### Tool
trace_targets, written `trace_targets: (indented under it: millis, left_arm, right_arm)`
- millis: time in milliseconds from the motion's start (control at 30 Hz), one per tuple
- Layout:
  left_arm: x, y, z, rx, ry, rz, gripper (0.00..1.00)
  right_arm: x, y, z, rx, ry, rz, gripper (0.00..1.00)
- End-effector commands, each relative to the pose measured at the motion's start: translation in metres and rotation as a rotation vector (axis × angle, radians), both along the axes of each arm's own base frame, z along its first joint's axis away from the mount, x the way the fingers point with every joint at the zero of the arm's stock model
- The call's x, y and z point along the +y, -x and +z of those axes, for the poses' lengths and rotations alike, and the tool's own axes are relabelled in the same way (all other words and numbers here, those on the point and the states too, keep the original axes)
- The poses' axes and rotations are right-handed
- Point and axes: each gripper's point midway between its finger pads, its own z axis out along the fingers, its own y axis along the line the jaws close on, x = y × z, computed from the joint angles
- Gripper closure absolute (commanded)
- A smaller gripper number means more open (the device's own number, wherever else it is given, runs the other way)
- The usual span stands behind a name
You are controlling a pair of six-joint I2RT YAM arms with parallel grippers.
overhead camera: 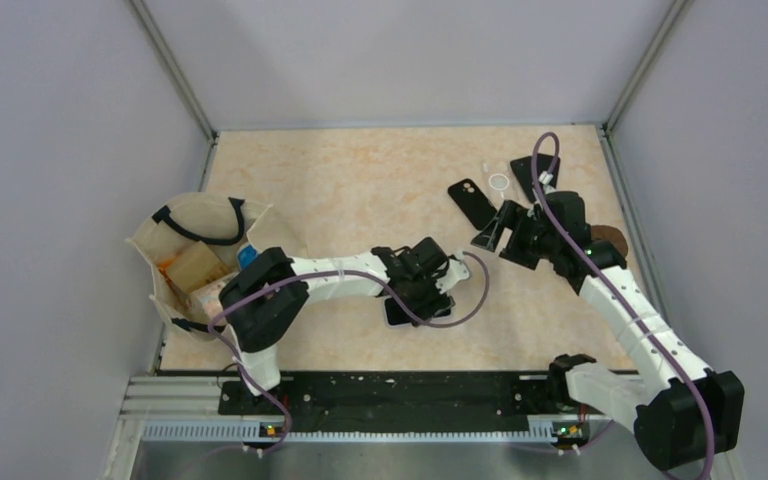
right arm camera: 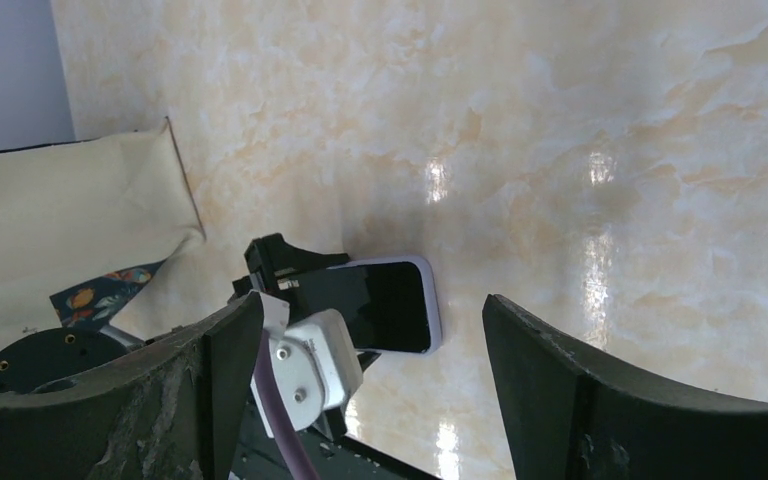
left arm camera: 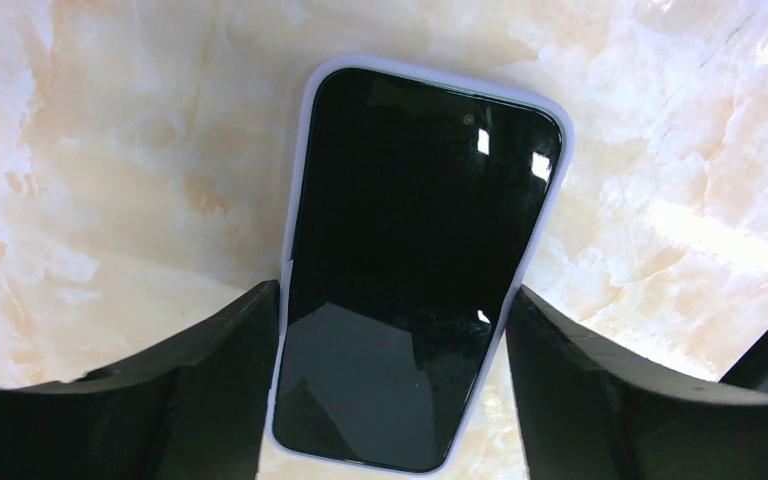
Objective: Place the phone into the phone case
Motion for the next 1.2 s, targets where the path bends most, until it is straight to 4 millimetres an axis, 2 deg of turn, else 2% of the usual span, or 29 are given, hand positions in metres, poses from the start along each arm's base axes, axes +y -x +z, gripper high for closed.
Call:
trace_targets:
  millis: [0,67,167,300,400,633,700,800,967,1033,1167]
  left_arm:
    - [-0.009,-0.002,-0.005,0.062,0.034,0.131,0.38]
    - [-0.007,-0.010,-0.003,0.035,0.030,0.196,0.45]
    - [0.004,-0.034,0.002,-0.062,-0.007,0.330,0.51]
    - [0.027,-0.081,0.016,-0.205,-0.047,0.541,0.54]
    - [0.049,-0.117,0.027,-0.281,-0.079,0.713,0.57]
    - [0.127,-0.198,0.037,-0.328,-0.134,1.169,0.59]
    - [0.145,-0.215,0.037,-0.318,-0.142,1.255,0.59]
    - [0.160,-0.236,0.038,-0.305,-0.143,1.331,0.59]
    - [0.172,-0.253,0.028,-0.223,-0.120,1.421,0.58]
    - [0.173,-0.253,0.022,-0.187,-0.103,1.438,0.52]
    - [0.169,-0.249,0.021,-0.154,-0.050,1.430,0.19]
  right_arm:
    - [0.000,-0.004,0.010,-0.045,-0.005,0.006,0.20]
    - [0.000,-0.005,0.010,-0.046,-0.003,0.004,0.20]
    - [-0.002,-0.007,0.012,-0.052,0.008,-0.001,0.20]
    - [-0.005,-0.011,0.009,-0.051,0.025,-0.017,0.20]
    - [-0.006,-0.015,0.003,-0.040,0.040,-0.026,0.20]
    - [-0.009,-0.025,-0.012,-0.015,0.074,-0.039,0.20]
    - [-0.010,-0.029,-0.017,-0.006,0.086,-0.043,0.20]
    - [-0.012,-0.035,-0.026,0.009,0.107,-0.055,0.20]
    - [-0.019,-0.052,-0.039,0.021,0.154,-0.102,0.20]
    - [-0.025,-0.061,-0.046,0.036,0.194,-0.133,0.21]
    - [-0.030,-0.081,-0.050,0.044,0.237,-0.168,0.21]
